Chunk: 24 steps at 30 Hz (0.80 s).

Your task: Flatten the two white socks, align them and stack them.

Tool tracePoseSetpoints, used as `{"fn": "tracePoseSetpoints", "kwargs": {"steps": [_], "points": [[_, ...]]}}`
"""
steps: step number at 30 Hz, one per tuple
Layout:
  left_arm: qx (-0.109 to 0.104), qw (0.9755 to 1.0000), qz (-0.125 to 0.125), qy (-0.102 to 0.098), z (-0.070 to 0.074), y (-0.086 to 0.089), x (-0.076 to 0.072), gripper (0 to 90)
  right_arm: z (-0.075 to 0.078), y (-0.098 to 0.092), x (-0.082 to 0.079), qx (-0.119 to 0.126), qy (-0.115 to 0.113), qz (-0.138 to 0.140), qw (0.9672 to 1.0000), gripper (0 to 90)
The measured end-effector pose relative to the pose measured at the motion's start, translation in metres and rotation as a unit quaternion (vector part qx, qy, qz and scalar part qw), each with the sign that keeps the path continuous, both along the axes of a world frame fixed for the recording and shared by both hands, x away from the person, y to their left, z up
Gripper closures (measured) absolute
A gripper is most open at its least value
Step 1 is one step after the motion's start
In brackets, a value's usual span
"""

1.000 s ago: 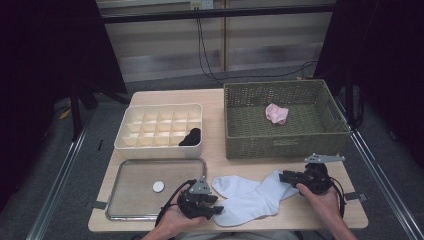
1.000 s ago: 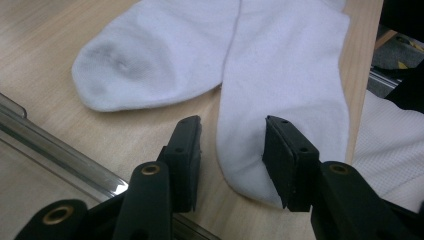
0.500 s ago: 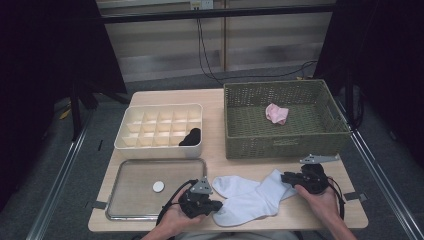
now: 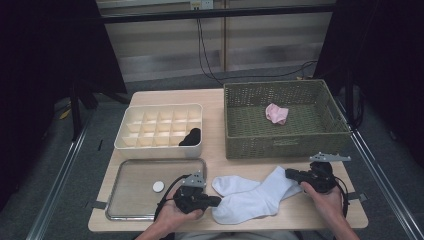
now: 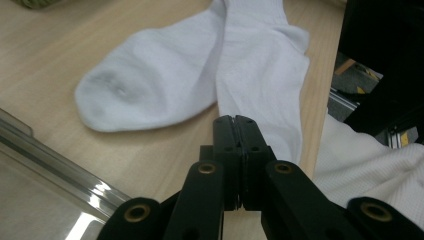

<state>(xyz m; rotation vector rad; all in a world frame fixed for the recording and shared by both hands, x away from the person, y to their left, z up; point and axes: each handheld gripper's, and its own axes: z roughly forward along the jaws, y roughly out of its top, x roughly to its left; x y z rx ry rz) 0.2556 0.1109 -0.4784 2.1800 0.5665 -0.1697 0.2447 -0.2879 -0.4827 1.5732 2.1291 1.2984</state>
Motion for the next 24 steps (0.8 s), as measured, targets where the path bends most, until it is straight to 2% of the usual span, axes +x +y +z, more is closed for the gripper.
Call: {"fn": "tracePoseSetpoints", "kwargs": {"steps": [3, 7, 10, 14, 17, 18, 19, 24], "points": [[-0.007, 0.9999, 0.008, 0.006, 0.003, 0.003, 0.006, 89.2, 0.005, -0.003, -0.004, 0.006, -0.008, 0.000, 1.0000, 85.1], [-0.023, 0.9996, 0.014, -0.001, 0.014, 0.007, 0.013, 89.3, 0.011, -0.008, -0.012, 0.018, -0.007, -0.007, 0.9998, 85.5], [-0.029, 0.9994, 0.019, 0.001, 0.023, 0.009, 0.021, 89.4, 0.015, -0.014, -0.018, 0.027, -0.007, -0.016, 0.9995, 85.7], [-0.035, 0.9989, 0.029, -0.011, 0.033, 0.008, 0.034, 89.3, 0.017, -0.018, -0.025, 0.035, -0.010, -0.023, 0.9991, 85.7], [-0.007, 0.9991, 0.038, -0.015, 0.031, 0.000, 0.048, 89.4, 0.013, -0.018, -0.025, 0.032, -0.009, -0.023, 0.9992, 85.7], [-0.004, 0.9993, 0.038, -0.006, 0.028, -0.002, 0.051, 89.3, 0.010, -0.017, -0.023, 0.030, -0.005, -0.022, 0.9993, 85.6], [0.002, 0.9990, 0.043, -0.009, 0.025, -0.004, 0.053, 89.3, 0.008, -0.017, -0.022, 0.024, -0.003, -0.021, 0.9995, 85.6], [-0.008, 0.9980, 0.063, -0.008, 0.016, -0.007, 0.063, 89.1, 0.003, -0.015, -0.018, 0.008, 0.005, -0.022, 0.9997, 85.6]]}}
